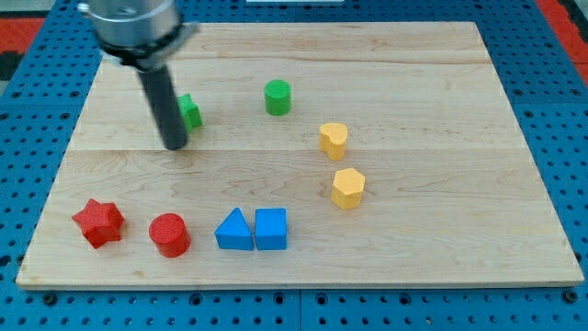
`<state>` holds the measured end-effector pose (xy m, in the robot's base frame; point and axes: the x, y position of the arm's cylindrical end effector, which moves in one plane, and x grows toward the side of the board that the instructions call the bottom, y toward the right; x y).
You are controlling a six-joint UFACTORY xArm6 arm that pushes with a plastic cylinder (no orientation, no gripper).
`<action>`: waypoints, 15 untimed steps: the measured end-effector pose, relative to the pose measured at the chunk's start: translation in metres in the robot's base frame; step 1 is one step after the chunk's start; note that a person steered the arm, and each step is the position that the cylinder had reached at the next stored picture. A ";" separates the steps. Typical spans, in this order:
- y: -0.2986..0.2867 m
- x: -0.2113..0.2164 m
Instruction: Place the green blocks in the vertical line
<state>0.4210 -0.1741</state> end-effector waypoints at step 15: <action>0.146 -0.164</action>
<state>0.2570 -0.0282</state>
